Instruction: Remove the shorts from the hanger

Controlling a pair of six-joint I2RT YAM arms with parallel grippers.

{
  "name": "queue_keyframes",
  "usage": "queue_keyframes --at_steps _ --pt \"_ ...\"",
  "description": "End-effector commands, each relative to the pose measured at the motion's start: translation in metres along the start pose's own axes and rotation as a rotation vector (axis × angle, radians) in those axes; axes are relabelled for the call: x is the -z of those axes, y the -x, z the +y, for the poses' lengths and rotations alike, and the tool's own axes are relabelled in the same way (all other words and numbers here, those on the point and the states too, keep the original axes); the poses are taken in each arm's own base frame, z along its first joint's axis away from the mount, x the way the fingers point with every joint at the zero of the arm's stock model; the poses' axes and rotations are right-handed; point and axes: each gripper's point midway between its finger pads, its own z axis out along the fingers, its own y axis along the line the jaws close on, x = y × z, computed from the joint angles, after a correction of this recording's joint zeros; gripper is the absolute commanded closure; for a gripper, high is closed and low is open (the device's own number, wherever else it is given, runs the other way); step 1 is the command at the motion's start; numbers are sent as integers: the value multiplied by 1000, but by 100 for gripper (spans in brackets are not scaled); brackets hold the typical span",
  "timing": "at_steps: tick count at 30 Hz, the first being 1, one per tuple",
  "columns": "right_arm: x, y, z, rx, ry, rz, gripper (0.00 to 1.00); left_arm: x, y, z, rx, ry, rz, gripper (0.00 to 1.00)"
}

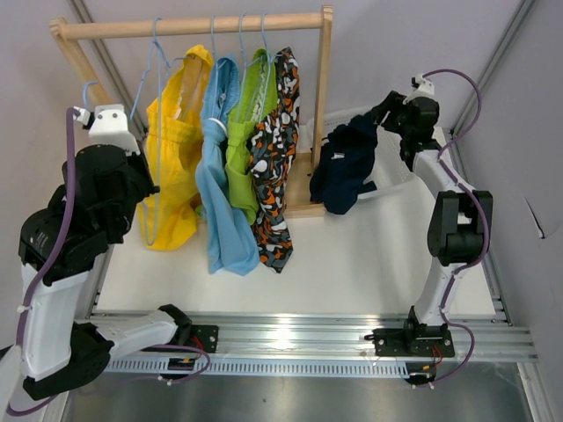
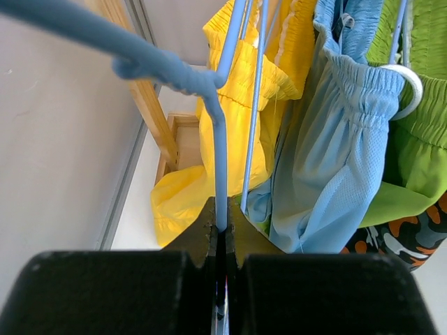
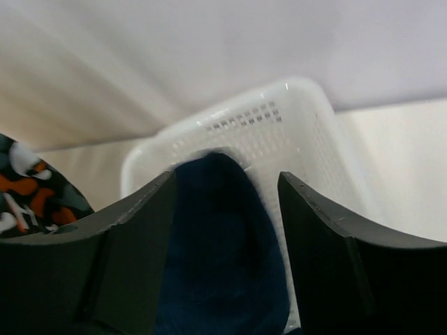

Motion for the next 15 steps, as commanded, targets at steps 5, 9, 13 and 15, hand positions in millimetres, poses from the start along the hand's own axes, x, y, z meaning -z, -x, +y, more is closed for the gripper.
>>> queue_keyframes --at_steps 5,9,13,15 --pt "3 -72 -29 -124 -108 166 58 -9 3 -20 33 -56 -1 100" --pt "21 -103 -82 -177 -349 241 91 -6 2 -19 36 -68 5 100" --pt "56 -130 -134 -219 -555 353 100 -4 2 -17 43 -67 3 100" --pt "72 -129 -156 -219 -645 349 100 -5 2 -16 36 -58 5 100"
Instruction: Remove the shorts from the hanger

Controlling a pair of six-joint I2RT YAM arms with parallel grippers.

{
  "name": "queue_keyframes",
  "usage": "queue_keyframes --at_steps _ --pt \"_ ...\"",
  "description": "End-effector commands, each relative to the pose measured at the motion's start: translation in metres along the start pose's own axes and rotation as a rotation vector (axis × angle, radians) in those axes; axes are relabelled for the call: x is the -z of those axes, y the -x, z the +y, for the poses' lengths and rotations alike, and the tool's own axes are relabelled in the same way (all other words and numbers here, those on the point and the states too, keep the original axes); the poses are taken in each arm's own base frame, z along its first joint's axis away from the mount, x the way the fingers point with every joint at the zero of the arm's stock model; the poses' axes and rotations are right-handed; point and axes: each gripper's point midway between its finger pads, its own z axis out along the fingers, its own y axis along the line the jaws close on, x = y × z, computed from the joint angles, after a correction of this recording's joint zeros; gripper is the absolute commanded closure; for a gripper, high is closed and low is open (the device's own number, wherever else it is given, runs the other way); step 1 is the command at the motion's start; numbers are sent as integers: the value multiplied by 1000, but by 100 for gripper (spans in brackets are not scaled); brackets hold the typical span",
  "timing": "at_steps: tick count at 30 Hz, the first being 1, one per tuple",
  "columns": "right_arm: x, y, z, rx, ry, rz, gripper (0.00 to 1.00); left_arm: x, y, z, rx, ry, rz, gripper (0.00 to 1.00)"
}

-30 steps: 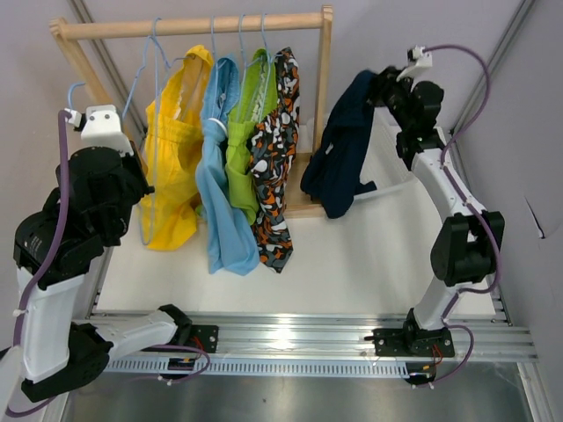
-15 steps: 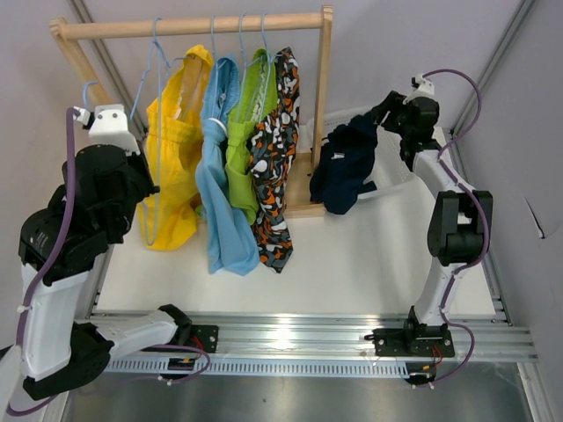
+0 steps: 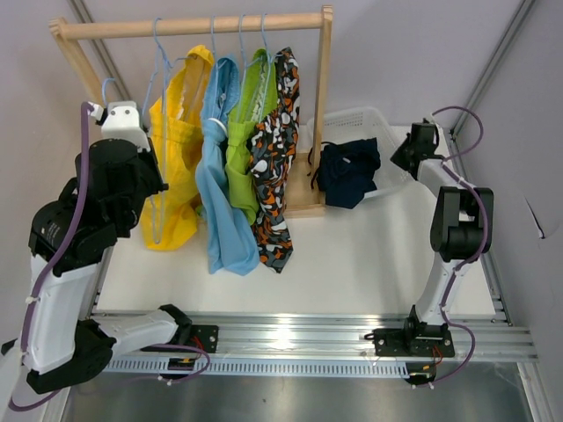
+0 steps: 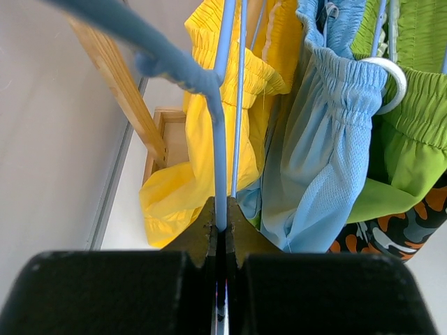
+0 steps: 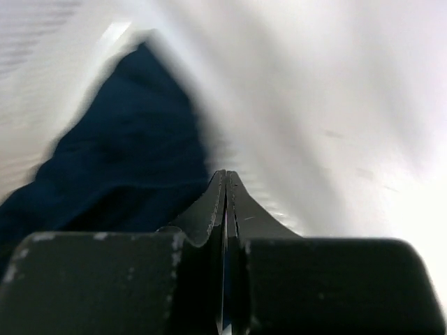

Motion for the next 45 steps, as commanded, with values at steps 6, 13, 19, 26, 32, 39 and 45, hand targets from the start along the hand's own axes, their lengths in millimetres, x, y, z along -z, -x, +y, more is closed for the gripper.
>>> queue_keyframes --at_steps 6,13,19,26,32,39,45 --pt "49 -3 -130 -135 -413 -2 100 7 28 11 38 27 -58 100" --pt "85 9 -156 -183 -448 -47 100 7 53 34 15 136 -124 100" --pt "120 46 -107 -144 -226 -133 68 -7 72 40 10 194 -154 100" --pt "208 99 -40 -99 9 -333 12 -36 82 48 18 230 -142 100" --pt "258 96 -9 -97 135 -394 13 -73 83 51 12 238 -99 100" --pt "256 70 20 -100 260 -328 13 -126 100 32 76 171 -103 100" --pt "248 50 28 -81 291 -280 12 -154 118 12 102 98 -150 100"
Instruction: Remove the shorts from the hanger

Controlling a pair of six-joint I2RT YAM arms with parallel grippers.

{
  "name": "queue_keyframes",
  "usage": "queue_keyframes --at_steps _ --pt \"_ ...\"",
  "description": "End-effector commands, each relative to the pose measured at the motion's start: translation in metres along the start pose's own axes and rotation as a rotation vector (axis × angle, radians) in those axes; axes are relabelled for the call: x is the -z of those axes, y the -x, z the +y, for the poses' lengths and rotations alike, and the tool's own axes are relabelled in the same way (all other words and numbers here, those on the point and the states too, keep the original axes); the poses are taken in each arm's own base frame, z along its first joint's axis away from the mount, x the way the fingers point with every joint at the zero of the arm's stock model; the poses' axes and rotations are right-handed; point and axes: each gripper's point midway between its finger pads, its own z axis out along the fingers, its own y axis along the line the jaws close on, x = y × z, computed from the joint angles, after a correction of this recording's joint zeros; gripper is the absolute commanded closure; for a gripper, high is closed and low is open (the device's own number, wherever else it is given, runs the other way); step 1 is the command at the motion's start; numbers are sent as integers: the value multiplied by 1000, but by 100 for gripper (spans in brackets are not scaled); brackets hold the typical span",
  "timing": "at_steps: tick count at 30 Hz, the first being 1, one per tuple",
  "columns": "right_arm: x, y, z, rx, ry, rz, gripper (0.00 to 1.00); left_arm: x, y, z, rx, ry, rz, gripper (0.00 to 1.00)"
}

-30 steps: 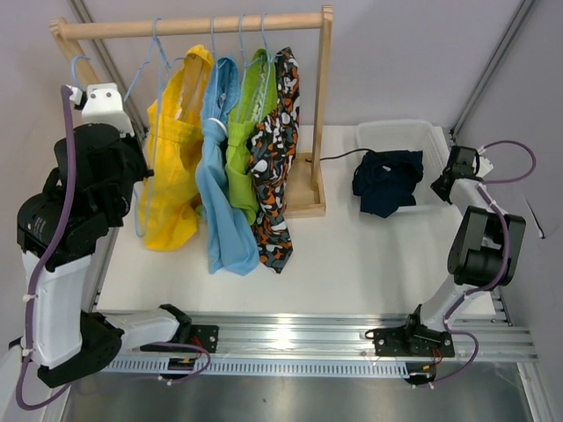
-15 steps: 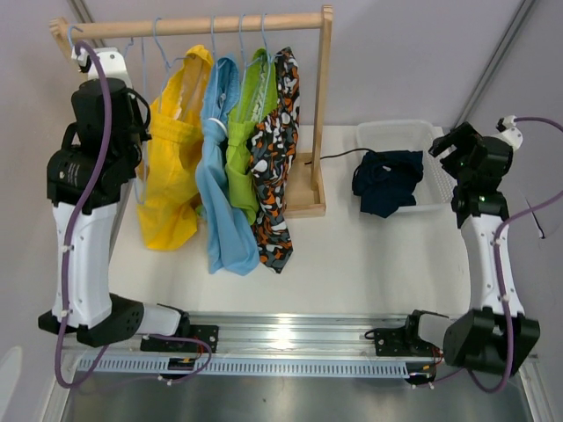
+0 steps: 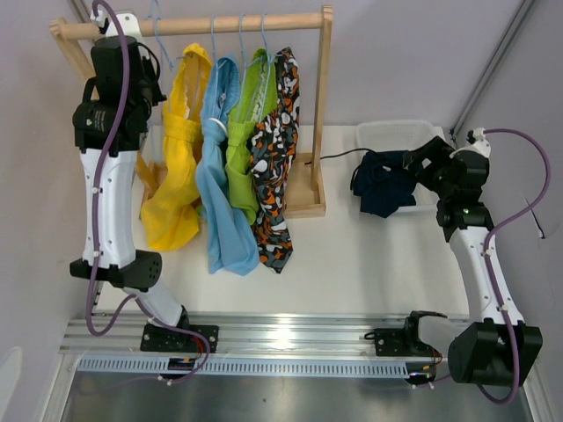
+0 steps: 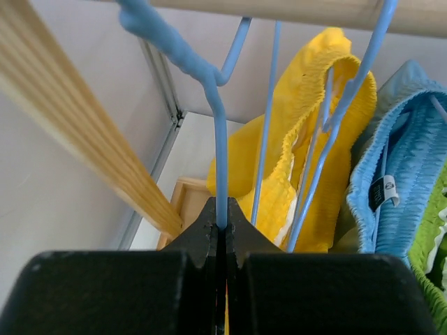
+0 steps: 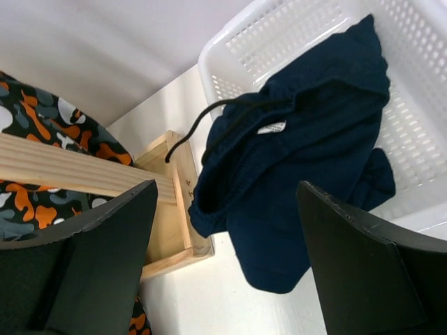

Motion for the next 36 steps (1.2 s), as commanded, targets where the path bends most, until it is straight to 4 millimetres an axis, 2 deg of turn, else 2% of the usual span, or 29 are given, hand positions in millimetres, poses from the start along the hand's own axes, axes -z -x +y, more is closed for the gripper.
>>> queue_keyframes --at_steps 1,2,7,8,13,16,17,18,19,20,21,22,23,24,28,29,31,33,36 --pt "1 1 15 -3 67 -9 12 -2 37 -14 73 -71 -121 100" --pt "2 -2 16 -1 72 0 12 -14 33 -19 67 -72 -112 100" --pt "5 -10 14 11 68 22 13 -42 23 -30 49 -66 -84 100" --pt "7 -11 13 12 64 27 13 -51 15 -34 41 -65 -61 100" --pt "16 -17 17 24 71 47 13 -74 -17 -40 2 -49 30 100" --pt "23 -20 20 31 69 51 13 -83 -36 -35 -5 -27 86 100" --pt "25 -21 21 34 70 55 13 -83 -37 -31 4 -29 91 100" --pt "28 -19 22 32 69 48 13 -88 -51 -30 1 -20 127 100" --pt "30 -18 22 37 64 42 13 -83 -49 -25 6 -15 124 100" --pt "34 -24 32 45 87 59 13 -83 -52 -21 10 -8 129 100" --pt "35 -24 34 49 89 59 13 -86 -69 -20 -4 -4 172 100" --pt "37 -23 35 54 87 54 13 -77 -59 -17 14 -10 138 100" --pt "39 -26 39 59 92 64 13 -74 -59 -14 20 -11 133 100" --pt "42 -25 42 62 97 62 13 -75 -71 -14 14 -15 158 99" --pt "48 -27 49 73 99 57 13 -58 -79 -6 7 -14 168 82" --pt "51 -27 50 73 103 56 13 -50 -78 -3 9 -14 166 73" --pt "54 -29 54 76 111 56 13 -41 -75 -1 12 -18 156 63" --pt "58 -29 57 79 119 55 13 -27 -69 5 16 -23 132 60" --pt "63 -29 63 77 136 54 13 -10 -62 11 24 -22 109 50"
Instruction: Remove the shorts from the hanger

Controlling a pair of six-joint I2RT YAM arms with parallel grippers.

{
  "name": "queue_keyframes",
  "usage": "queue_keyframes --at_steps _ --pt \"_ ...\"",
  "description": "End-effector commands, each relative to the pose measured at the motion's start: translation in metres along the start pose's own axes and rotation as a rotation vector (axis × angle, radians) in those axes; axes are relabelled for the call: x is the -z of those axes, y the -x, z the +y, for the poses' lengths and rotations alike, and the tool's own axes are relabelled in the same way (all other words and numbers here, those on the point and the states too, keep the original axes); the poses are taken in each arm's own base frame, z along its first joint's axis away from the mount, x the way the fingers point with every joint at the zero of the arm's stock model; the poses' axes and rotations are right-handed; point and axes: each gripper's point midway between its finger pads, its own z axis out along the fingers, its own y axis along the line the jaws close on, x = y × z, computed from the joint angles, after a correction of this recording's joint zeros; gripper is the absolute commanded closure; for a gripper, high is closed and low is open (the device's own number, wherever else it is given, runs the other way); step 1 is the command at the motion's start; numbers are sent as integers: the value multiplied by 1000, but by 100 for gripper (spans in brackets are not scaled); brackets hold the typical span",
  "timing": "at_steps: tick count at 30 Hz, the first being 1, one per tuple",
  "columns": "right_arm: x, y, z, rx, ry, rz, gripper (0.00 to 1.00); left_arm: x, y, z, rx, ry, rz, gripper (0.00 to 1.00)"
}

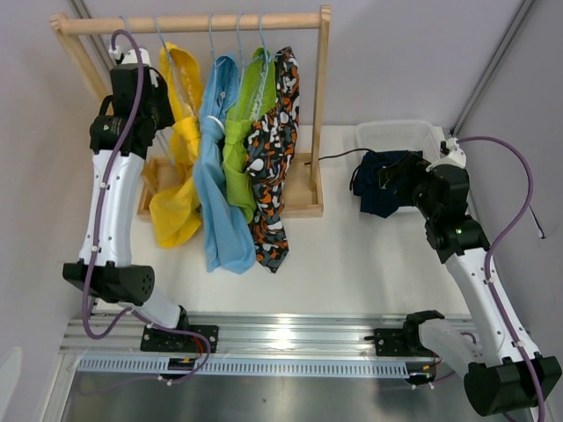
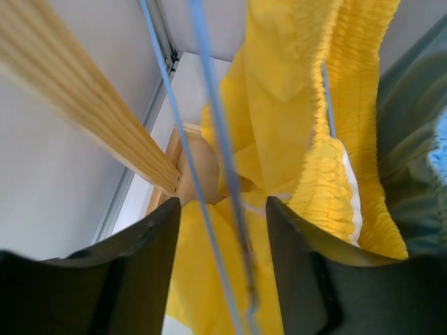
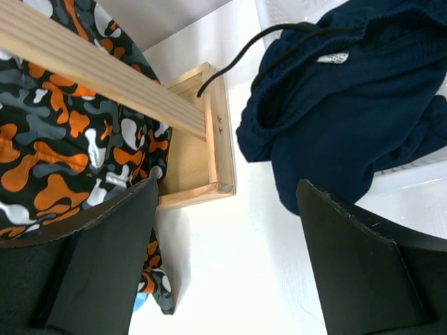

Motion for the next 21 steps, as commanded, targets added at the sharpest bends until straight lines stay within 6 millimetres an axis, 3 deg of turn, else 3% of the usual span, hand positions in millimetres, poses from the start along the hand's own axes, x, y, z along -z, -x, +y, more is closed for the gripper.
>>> queue_keyframes --at_steps 1,6,7,14,15,16,21 --pt "14 21 16 13 30 -66 13 47 16 13 29 -25 -69 40" --pt "26 23 23 14 55 -77 13 83 21 19 67 -57 -113 23" --pt "28 24 23 14 56 -80 13 99 25 23 81 -70 -145 20" --pt "44 26 27 16 80 -89 12 170 41 20 133 -230 -270 13" --pt "45 25 28 17 85 -89 12 181 45 13 132 -289 -286 12" --pt "48 26 29 15 90 -93 12 189 46 10 133 -320 -296 4" --pt "53 25 28 14 92 -96 12 227 59 -32 138 -611 -351 1"
